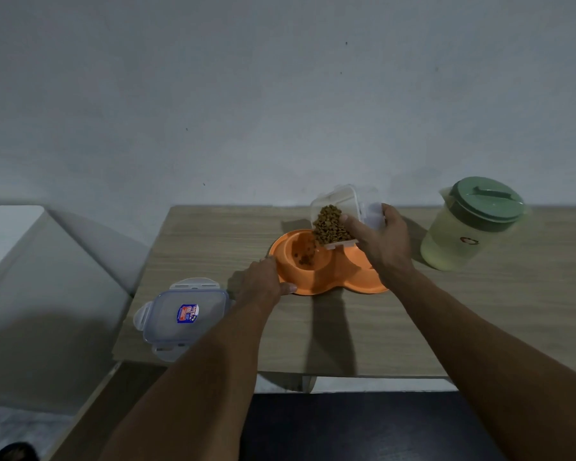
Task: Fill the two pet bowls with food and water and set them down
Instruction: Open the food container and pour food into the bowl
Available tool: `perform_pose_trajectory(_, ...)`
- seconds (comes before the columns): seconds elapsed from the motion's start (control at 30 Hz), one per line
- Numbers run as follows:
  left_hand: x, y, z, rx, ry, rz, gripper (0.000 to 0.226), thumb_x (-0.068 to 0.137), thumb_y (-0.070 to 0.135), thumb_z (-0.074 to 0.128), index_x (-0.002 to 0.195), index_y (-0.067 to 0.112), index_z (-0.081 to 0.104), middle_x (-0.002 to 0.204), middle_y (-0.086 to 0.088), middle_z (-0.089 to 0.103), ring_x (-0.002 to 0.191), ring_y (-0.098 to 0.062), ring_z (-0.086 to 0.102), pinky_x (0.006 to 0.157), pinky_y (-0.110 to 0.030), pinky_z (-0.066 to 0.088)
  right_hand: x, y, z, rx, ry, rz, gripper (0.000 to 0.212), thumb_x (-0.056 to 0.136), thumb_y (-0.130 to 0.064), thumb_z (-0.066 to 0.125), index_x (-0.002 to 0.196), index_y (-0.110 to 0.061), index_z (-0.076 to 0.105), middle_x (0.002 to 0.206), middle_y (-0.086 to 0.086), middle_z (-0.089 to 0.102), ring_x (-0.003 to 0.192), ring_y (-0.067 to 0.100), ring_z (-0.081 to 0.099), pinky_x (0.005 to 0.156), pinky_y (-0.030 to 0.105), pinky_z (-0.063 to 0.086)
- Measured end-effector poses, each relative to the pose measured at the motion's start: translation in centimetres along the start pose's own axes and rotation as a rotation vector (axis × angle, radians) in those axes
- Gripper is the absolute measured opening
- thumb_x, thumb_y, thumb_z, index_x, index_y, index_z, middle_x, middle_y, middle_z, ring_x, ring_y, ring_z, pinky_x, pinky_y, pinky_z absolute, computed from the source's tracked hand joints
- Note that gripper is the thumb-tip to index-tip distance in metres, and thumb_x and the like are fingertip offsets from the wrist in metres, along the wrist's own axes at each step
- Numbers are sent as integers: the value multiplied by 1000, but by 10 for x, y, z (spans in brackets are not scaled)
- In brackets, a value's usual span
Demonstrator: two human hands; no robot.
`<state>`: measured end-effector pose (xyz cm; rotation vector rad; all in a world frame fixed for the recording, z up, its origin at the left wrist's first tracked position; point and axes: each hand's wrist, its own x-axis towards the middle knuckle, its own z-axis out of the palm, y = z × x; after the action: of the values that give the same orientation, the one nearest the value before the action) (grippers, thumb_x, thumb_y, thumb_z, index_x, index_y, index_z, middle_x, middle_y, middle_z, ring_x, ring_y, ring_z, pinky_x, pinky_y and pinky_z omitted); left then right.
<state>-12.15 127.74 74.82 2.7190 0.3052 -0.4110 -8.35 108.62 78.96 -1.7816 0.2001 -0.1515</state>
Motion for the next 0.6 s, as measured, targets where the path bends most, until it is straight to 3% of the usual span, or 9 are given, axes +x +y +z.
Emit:
perform_pose_trajectory(0.2, 1, 1, -1, -5, -15, -13, 64, 82, 46, 72, 132, 14, 48, 130, -9, 59, 120, -27, 56, 79, -31, 36, 2, 1, -4, 49, 35, 51, 78, 50, -64, 84, 113, -25, 60, 108, -2, 69, 103, 21, 67, 88, 49, 57)
perform_pose_trajectory(0.33, 0, 1, -1, -14, -10, -9, 63, 83, 45, 72, 132, 14, 49, 128, -9, 60, 119, -27, 56, 77, -29, 35, -4, -9, -6, 76, 23, 52, 37, 66, -43, 86, 90, -33, 59, 94, -7, 69, 89, 14, 68, 85, 50, 58)
perform_pose_trajectory(0.4, 0, 1, -1, -14, -11, -12, 62, 83, 45, 71, 132, 14, 49, 128, -9, 60, 119, -27, 56, 76, -29, 33, -6, -9, -5, 88, 16, 47, 30, 73, -35, 84, 90, -30, 60, 90, -7, 68, 82, 11, 67, 85, 51, 58)
perform_pose_trajectory(0.53, -1, 3, -2, -6, -14, -19, 61, 83, 46, 71, 131, 15, 49, 127, -9, 61, 118, -26, 57, 76, -29, 34, -11, -5, -2, -21, 21, 10, 68, 58, -58, 83, 112, -22, 62, 106, -2, 70, 100, 19, 67, 88, 49, 56)
perform_pose_trajectory(0.6, -1, 3, -1, -10, -13, -21, 63, 83, 46, 71, 132, 14, 48, 129, -9, 60, 119, -26, 56, 76, -30, 33, -11, -3, -3, 17, 38, 43, 59, 59, -54, 86, 105, -25, 63, 102, -2, 71, 97, 20, 69, 84, 49, 58)
